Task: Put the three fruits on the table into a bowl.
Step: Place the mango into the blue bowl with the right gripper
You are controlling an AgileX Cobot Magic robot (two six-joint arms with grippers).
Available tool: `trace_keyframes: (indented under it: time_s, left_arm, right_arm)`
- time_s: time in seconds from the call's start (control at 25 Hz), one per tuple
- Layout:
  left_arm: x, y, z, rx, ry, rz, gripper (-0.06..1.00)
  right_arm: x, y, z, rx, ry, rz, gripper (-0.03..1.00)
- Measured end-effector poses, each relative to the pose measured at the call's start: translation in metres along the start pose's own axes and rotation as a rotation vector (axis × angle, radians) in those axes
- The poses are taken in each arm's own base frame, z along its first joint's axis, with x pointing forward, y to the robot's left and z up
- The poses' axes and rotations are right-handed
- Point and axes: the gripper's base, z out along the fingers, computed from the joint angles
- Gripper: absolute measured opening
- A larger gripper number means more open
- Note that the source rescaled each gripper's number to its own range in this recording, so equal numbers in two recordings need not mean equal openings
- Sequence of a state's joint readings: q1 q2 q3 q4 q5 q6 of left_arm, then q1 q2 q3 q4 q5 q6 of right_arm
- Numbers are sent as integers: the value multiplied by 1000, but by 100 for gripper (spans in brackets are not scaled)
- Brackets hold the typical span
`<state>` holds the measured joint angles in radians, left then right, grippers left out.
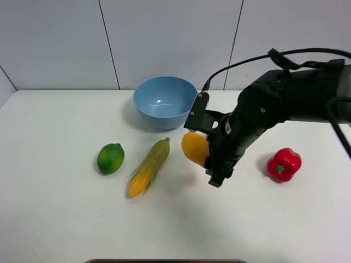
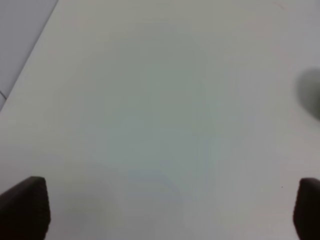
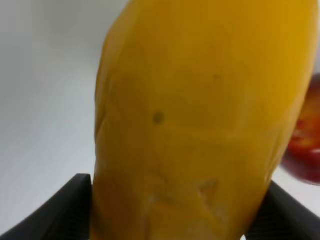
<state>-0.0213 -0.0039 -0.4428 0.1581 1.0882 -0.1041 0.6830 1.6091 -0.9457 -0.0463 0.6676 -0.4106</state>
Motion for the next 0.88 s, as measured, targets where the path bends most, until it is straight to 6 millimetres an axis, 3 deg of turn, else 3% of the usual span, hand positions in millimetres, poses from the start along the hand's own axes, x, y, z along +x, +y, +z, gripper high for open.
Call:
trace_keyframes:
  time_s: [0.32, 0.52, 0.88]
  left_arm:
    - [0, 0, 0, 0, 0, 0, 100]
    - [0, 0, 0, 0, 0, 0, 100]
    - [0, 0, 0, 0, 0, 0, 100]
  right_arm:
    - [-10, -7, -42, 108, -233, 133, 0]
    - [-20, -16, -49, 163, -389, 220, 0]
    - [-19, -58, -60, 246, -614, 469, 0]
